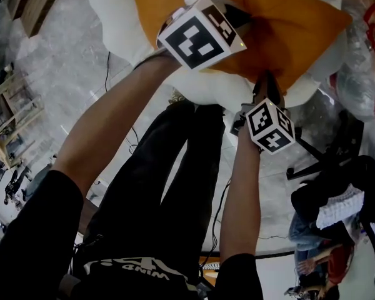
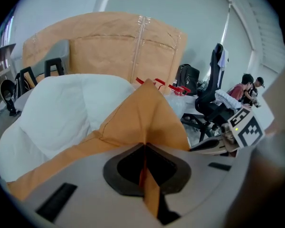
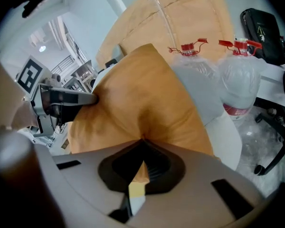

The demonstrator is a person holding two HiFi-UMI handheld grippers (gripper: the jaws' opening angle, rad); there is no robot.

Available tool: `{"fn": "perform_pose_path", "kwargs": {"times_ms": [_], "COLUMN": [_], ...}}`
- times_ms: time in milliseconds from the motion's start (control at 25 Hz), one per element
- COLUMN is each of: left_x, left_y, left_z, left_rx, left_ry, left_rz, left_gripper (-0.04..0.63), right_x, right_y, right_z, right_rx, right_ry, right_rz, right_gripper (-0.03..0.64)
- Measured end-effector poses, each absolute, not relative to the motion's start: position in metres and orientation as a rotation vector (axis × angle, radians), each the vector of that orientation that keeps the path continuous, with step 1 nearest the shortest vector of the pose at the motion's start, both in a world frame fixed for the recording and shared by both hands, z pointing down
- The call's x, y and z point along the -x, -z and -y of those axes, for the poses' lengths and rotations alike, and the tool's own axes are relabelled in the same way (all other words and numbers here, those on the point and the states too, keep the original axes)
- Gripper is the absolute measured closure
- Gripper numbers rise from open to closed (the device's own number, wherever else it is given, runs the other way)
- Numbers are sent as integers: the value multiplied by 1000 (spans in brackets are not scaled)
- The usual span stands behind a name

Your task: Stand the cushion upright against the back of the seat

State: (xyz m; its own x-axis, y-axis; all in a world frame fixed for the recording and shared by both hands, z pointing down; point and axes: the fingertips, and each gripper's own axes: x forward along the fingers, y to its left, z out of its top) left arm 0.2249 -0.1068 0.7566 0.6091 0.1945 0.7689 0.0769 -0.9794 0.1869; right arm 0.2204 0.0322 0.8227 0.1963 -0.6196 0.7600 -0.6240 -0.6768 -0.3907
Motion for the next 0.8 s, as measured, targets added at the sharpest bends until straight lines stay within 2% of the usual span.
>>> {"fn": "perform_pose_path", "kwargs": {"times_ms": [320,800], "left_x": [-198,-163], "left_y": [-701,-587], "left_z": [126,180], "left_rx": [-2655,-2621], "left_ry": [-1116,-800], "left_rz": [-112,132], "left_gripper": [580,580], "right_x": [-229,-256], "right_y": [-742,-579], "right_z": [-18,64], "right_rx": [-2509,-2503], "right_ry": [-1293,-909], "right_rz": [1368,1589], "right_gripper": [594,594]}}
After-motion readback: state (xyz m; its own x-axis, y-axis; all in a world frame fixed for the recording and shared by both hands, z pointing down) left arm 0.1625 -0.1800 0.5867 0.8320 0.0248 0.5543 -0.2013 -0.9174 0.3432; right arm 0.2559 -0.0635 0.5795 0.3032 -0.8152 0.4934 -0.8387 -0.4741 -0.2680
